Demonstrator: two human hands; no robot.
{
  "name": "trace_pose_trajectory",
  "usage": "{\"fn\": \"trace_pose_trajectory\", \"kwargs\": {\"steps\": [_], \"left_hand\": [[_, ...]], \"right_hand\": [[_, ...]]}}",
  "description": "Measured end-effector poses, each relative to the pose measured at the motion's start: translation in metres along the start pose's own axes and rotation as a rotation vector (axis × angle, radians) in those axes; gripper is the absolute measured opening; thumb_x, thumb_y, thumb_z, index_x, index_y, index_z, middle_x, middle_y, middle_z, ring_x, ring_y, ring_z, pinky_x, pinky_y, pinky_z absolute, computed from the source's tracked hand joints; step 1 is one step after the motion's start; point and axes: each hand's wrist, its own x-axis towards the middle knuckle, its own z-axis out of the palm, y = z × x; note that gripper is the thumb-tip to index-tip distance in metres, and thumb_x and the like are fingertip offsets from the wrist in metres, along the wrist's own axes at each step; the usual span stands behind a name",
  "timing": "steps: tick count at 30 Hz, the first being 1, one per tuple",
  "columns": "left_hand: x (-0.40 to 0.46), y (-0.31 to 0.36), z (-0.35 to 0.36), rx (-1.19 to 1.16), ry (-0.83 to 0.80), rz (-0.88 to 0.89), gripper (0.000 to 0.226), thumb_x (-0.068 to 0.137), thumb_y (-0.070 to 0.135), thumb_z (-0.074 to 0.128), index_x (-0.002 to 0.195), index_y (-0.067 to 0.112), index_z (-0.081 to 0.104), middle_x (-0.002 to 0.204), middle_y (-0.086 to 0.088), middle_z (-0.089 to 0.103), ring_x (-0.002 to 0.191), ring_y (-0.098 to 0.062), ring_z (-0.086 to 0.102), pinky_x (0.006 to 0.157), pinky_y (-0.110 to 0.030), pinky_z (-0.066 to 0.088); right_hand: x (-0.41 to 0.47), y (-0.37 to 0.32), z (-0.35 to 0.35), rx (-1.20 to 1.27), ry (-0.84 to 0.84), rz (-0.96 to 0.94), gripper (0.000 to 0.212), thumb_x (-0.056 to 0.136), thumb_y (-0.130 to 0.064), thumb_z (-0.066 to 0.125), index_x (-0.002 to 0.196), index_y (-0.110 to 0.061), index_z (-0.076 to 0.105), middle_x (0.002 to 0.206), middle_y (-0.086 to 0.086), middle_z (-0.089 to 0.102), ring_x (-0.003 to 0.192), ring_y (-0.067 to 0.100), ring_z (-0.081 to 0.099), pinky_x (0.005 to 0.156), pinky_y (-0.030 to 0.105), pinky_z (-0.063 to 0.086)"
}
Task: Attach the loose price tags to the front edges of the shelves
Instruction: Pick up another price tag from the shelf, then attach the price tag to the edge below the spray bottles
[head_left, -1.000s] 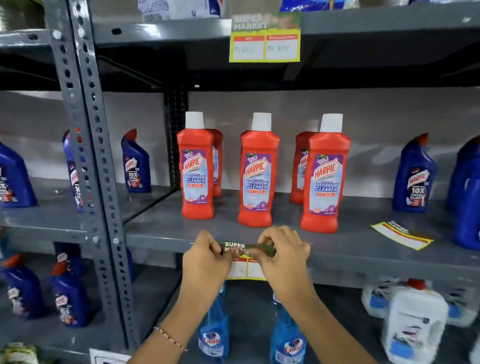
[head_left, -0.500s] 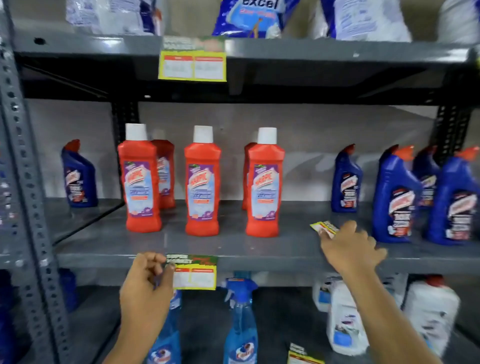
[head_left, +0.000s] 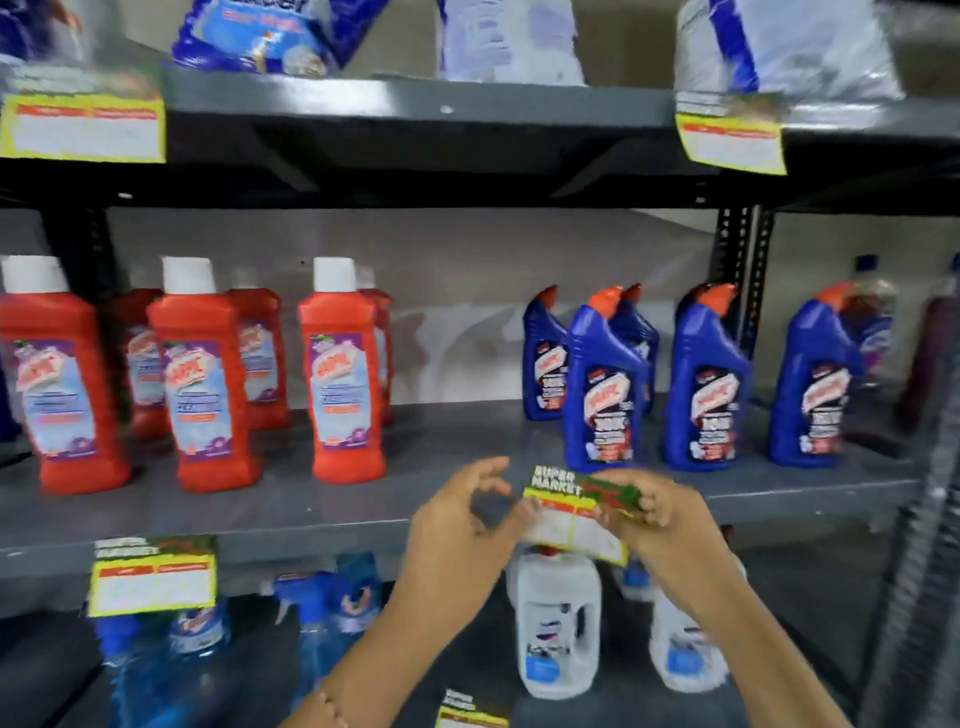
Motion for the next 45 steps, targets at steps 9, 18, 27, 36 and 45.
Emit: {"fn": "trace_pose_trajectory", "kwargs": {"steps": [9, 18, 27, 36, 45], "left_hand": [[0.015, 0.036, 0.180, 0.195, -0.204, -0.064, 0.037, 0.092, 0.027, 0.057, 0.060, 0.011, 0.046, 0.055, -0.014, 0.063, 0.041, -0.021, 0.062, 0.043, -0.033, 0.054], [0.027, 0.035, 0.205, 0.514, -0.101, -0.025, 0.039, 0.090, 0.040, 0.054, 0.072, 0.006, 0.055, 0.073, -0.016, 0.068, 0.067, -0.032, 0.066, 0.061, -0.036, 0.055], [0.007, 0.001, 0.161, 0.609, -0.031, 0.162, 0.046, 0.080, 0.041, 0.068, 0.052, 0.017, 0.040, 0.044, -0.007, 0.052, 0.047, -0.030, 0.052, 0.047, -0.031, 0.046], [-0.098, -0.208, 0.059, 0.600, -0.536, -0.536, 0.017, 0.082, 0.012, 0.068, 0.097, 0.019, 0.073, 0.094, 0.003, 0.069, 0.088, -0.009, 0.059, 0.083, -0.022, 0.044], [-0.149, -0.272, 0.071, 0.472, -0.365, -0.442, 0.005, 0.077, 0.010, 0.072, 0.079, 0.006, 0.074, 0.085, -0.015, 0.074, 0.081, -0.025, 0.067, 0.064, -0.018, 0.036]], "right_hand": [[0.002, 0.081, -0.111, -0.101, 0.246, 0.088, 0.015, 0.077, -0.010, 0.076, 0.082, -0.024, 0.074, 0.084, -0.006, 0.076, 0.077, 0.002, 0.068, 0.069, 0.011, 0.050], [0.015, 0.098, -0.115, -0.281, 0.402, 0.088, 0.022, 0.073, -0.030, 0.079, 0.074, -0.028, 0.057, 0.069, -0.012, 0.062, 0.070, 0.008, 0.059, 0.062, 0.022, 0.047], [-0.001, 0.110, -0.118, -0.293, 0.752, 0.035, 0.024, 0.081, -0.011, 0.068, 0.079, -0.015, 0.044, 0.079, 0.002, 0.051, 0.074, 0.022, 0.047, 0.071, 0.036, 0.043], [-0.092, 0.207, 0.030, -0.203, -0.004, 0.288, 0.014, 0.084, -0.006, 0.061, 0.092, -0.017, 0.059, 0.082, 0.002, 0.063, 0.066, 0.015, 0.060, 0.058, 0.024, 0.043], [-0.124, 0.252, 0.183, -0.529, -0.669, 0.238, 0.025, 0.082, -0.029, 0.066, 0.107, -0.026, 0.067, 0.111, 0.007, 0.071, 0.110, 0.030, 0.059, 0.088, 0.040, 0.042]]}}
